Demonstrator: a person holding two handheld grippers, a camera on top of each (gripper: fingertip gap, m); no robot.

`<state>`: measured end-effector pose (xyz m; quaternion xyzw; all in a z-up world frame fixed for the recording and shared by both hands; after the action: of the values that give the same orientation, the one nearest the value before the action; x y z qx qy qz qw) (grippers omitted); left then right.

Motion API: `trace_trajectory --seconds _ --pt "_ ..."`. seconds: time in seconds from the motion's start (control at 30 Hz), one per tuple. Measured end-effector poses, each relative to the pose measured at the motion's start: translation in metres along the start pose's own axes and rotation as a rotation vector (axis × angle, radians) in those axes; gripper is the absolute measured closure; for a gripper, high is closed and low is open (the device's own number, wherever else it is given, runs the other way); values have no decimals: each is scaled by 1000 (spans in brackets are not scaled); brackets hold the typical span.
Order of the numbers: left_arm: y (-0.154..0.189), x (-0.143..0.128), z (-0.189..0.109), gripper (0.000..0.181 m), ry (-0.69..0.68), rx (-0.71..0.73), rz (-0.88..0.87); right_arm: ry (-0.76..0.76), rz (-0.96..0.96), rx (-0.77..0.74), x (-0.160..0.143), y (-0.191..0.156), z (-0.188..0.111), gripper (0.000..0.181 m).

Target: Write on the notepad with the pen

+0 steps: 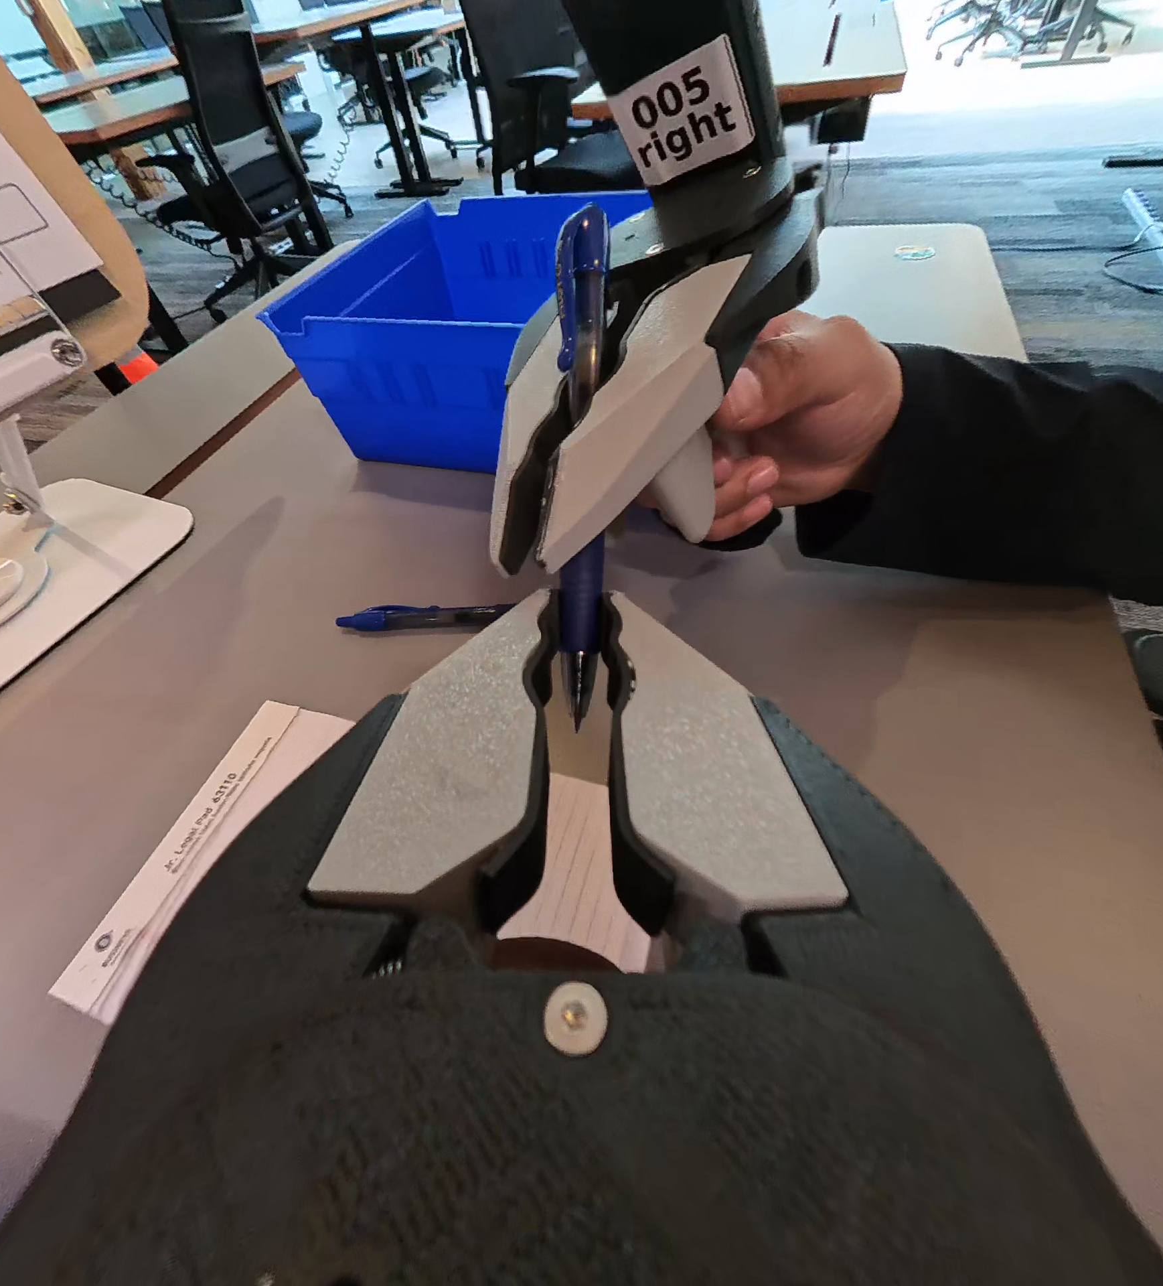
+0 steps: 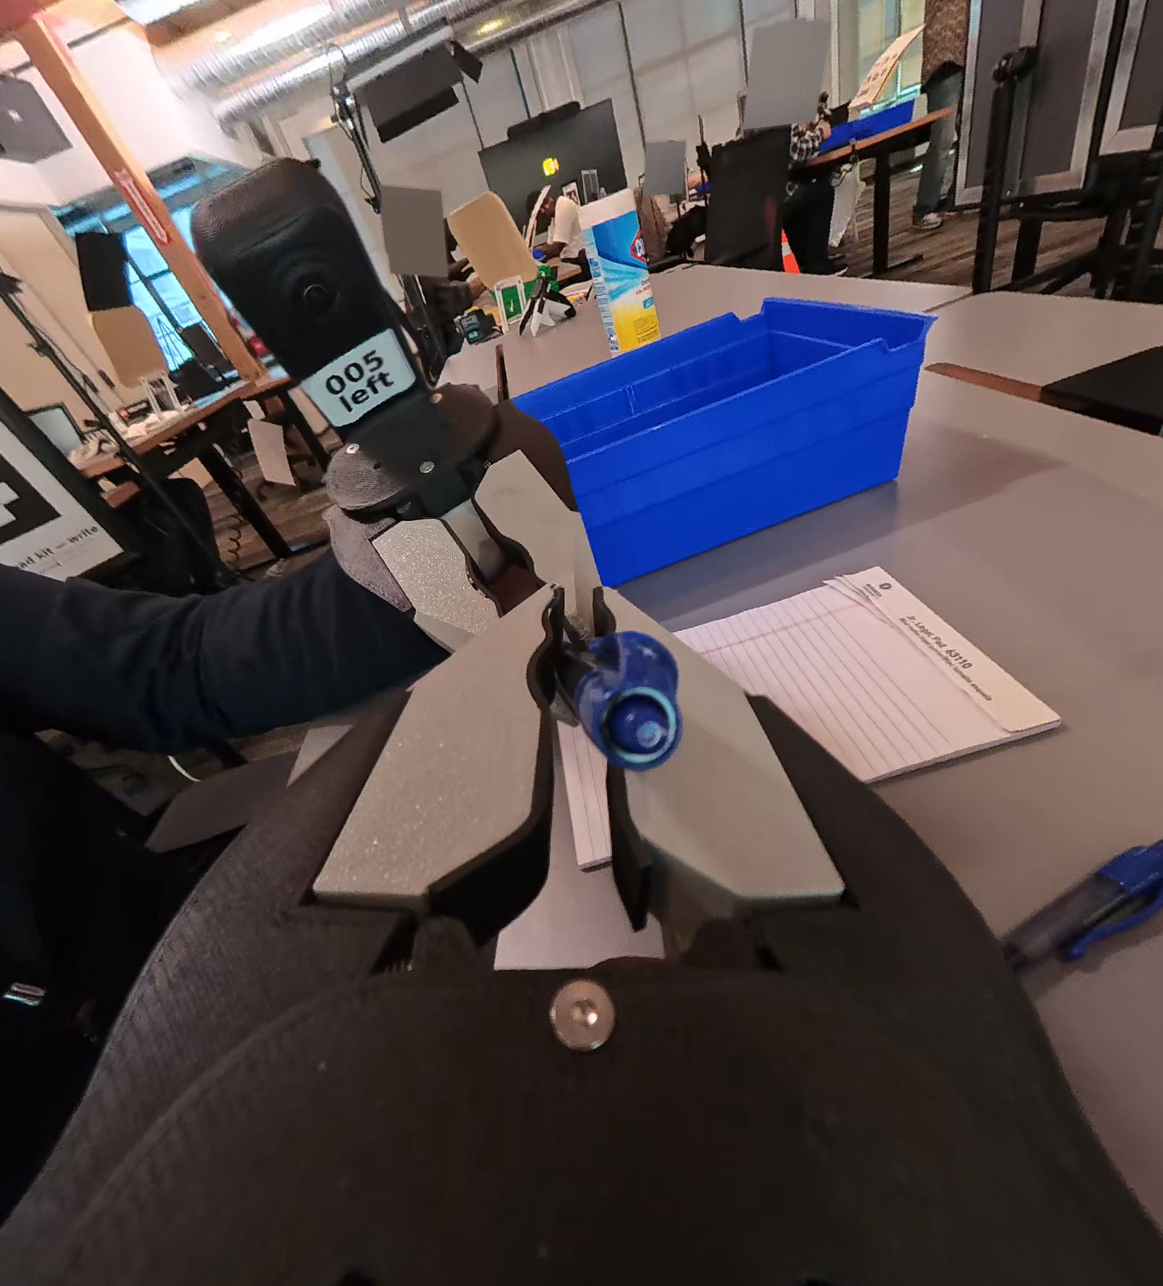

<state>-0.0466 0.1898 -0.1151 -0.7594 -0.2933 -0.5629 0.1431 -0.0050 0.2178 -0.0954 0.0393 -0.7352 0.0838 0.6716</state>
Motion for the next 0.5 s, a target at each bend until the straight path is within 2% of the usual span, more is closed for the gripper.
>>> trace_trajectory --seconds 0.07,0.17,0.4,0.5 --pt "3 0 0 173 2 -17 2 2 -9 20 0 -3 -1 177" --pt "6 -2 0 173 -23 -22 32 -40 -8 48 -6 -7 7 164" --pt "7 0 -1 173 -15 -34 35 -56 -39 32 -7 -8 8 167" --pt "10 3 -4 173 16 -39 77 -40 -10 49 -6 -7 7 162"
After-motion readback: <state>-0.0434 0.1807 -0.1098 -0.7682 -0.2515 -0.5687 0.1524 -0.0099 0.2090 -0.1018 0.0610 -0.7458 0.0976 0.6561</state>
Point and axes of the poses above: each gripper's, where its closed fingertips meet, z out along the fingers, x out of its top, y = z × x across the jaws, the point moved 4 cm from there along -z, back along the fingers, and after that the axes turned 13 degrees about -z, right-handed, at the moved point
